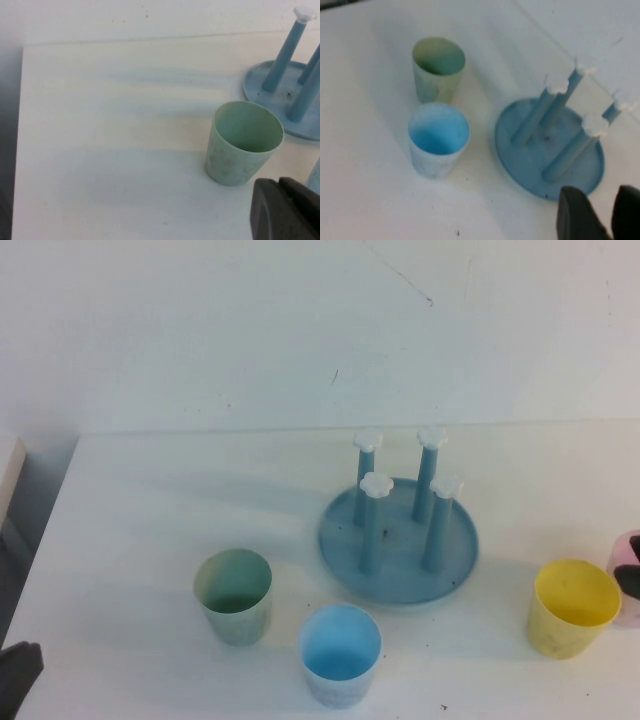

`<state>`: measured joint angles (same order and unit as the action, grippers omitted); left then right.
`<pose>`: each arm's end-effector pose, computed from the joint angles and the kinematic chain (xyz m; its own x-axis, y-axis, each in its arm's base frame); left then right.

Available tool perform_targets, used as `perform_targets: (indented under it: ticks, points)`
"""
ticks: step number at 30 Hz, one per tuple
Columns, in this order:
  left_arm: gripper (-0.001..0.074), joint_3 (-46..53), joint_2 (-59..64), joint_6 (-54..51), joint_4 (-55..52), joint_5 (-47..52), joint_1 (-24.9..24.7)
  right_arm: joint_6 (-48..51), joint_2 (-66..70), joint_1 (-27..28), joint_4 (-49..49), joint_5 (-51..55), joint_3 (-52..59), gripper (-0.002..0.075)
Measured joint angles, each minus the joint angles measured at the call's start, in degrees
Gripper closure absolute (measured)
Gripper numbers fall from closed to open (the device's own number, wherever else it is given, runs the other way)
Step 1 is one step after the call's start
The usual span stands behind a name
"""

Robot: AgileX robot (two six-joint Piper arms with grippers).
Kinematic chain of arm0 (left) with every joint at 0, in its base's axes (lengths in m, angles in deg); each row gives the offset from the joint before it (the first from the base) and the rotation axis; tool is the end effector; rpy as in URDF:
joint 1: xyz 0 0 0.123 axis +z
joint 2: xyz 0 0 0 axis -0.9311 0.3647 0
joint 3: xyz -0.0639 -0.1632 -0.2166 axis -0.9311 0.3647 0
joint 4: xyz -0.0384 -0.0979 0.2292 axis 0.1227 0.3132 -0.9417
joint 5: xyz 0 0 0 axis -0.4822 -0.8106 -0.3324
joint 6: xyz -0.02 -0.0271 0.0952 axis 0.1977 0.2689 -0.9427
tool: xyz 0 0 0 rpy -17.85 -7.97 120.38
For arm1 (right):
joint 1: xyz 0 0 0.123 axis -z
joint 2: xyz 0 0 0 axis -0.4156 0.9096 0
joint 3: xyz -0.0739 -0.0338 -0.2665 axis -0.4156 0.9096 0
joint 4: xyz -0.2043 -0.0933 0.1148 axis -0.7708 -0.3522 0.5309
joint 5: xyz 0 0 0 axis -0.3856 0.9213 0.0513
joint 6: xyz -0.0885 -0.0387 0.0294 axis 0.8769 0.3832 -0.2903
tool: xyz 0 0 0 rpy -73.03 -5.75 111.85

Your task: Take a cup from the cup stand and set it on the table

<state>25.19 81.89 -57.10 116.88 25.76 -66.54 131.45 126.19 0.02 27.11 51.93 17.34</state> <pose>0.1004 -0.0266 0.2612 -0.4111 -0.0882 -0.9073 0.2087 0.9598 -0.1879 0.1415 0.0912 0.3381 -0.1606 -0.5252 -0.8357 -0.7286 0.6342 -0.2586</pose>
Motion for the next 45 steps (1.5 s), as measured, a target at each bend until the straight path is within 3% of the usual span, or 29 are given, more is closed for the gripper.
perform_targets:
  ticks: [7, 21, 28, 36, 45]
  points:
    - [0.0737, 1.03, -0.24, 0.08, 0.0, 3.61, 0.0, 9.74, -6.8, 0.0, 11.73, -9.0, 9.69, 0.0557]
    - [0.0737, 1.41, -0.24, -0.97, 0.0, 7.29, 0.0, 28.72, -7.16, 0.0, 37.22, -10.3, 12.44, 0.0558]
    - [0.0737, 1.41, -0.24, -1.09, 0.0, 7.43, 0.0, 30.27, -7.16, 0.0, 32.73, -10.32, 13.09, 0.0559]
    - [0.0737, 1.41, -0.24, -1.09, 0.0, 7.47, 0.0, 40.46, -19.08, 0.0, 26.53, -24.64, 18.17, 0.0559]
    - [0.0737, 1.41, -0.24, -1.09, 0.0, 7.47, 0.0, 42.0, -33.24, 0.0, 26.79, -36.71, 31.22, 0.0559]
